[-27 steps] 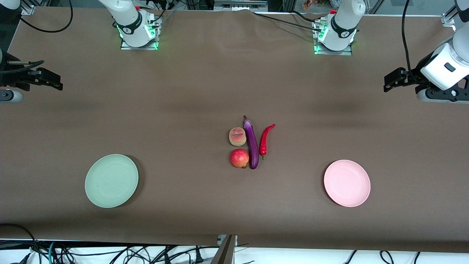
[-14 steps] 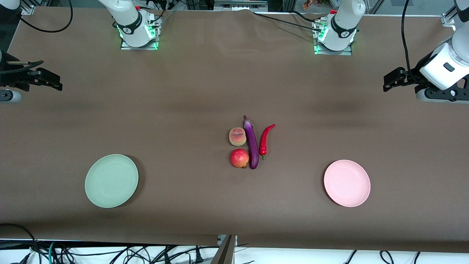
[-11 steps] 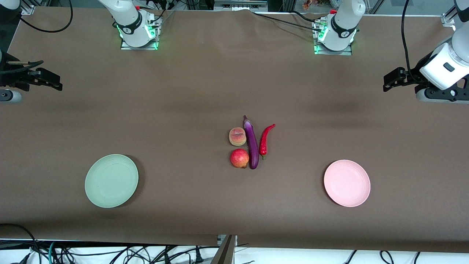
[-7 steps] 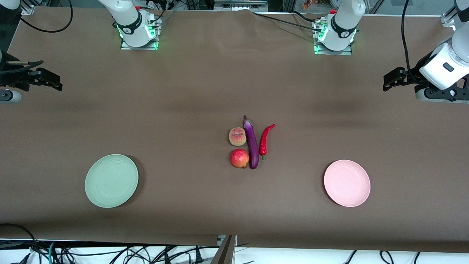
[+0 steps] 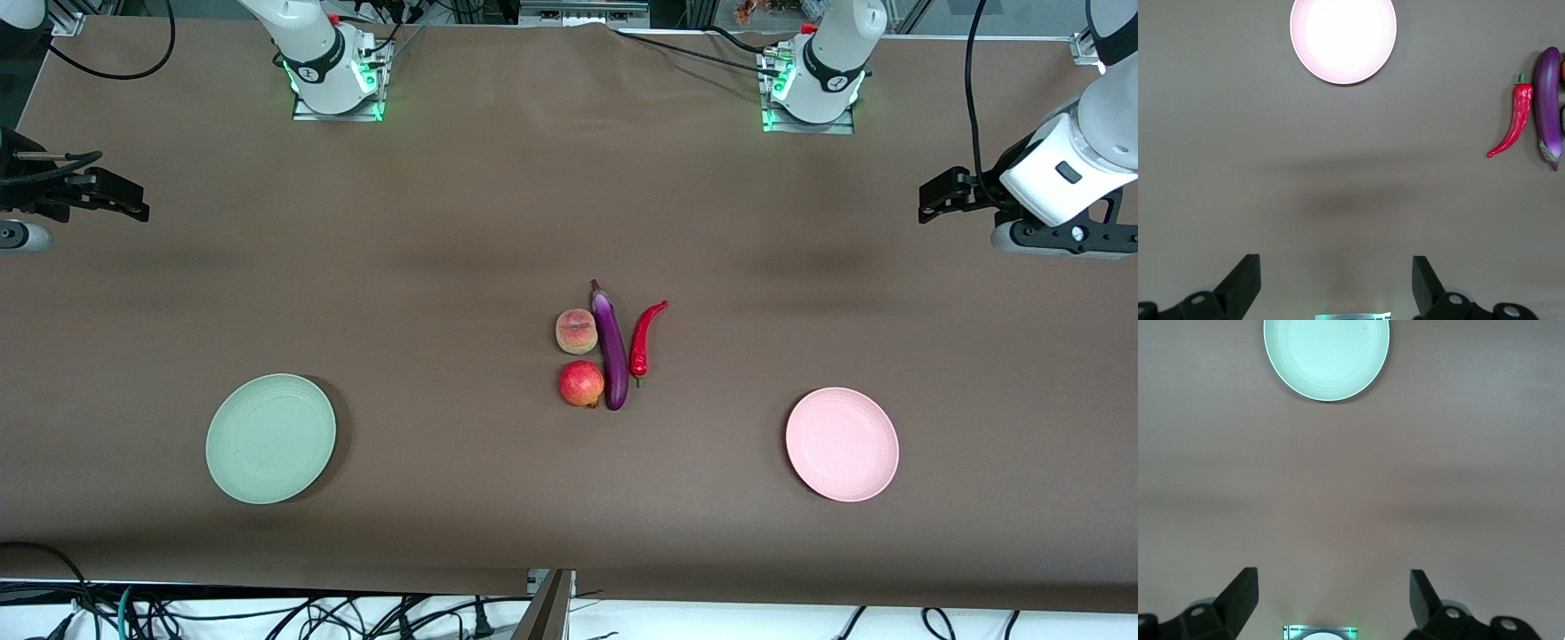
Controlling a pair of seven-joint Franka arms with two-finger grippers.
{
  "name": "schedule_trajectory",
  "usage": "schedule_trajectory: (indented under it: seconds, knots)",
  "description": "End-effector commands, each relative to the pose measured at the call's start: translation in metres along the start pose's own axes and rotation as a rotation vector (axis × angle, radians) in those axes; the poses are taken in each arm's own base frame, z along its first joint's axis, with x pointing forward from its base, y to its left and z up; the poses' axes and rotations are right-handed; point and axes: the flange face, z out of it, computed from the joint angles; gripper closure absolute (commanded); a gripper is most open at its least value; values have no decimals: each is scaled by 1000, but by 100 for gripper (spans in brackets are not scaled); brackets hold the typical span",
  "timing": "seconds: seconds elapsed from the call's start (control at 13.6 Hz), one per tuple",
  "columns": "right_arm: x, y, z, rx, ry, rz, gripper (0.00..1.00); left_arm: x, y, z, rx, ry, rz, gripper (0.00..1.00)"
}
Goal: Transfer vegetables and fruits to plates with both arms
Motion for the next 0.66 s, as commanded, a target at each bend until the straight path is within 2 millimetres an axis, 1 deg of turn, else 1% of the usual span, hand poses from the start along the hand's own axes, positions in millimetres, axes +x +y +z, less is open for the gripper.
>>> schedule_trajectory:
  seconds: [0.0,0.15,0.22,0.37,0.44,0.59]
  knots:
    - [3,3,-4,-1,6,4,0,3,3,-6,-14,-15,15,0]
    - [3,3,-4,0,6,4,0,5,5,0,-19,-33,22,0]
    - [3,3,-4,0,6,4,0,6,10,5,-20,-44,33,0]
    - [3,3,-4,0,6,3,0,3,25,14,-46,-97,54,0]
    - [3,3,-4,0,6,3,0,1,31,24,-49,-152,71,0]
    - [3,3,-4,0,6,3,0,7,53,44,-45,-204,111,0]
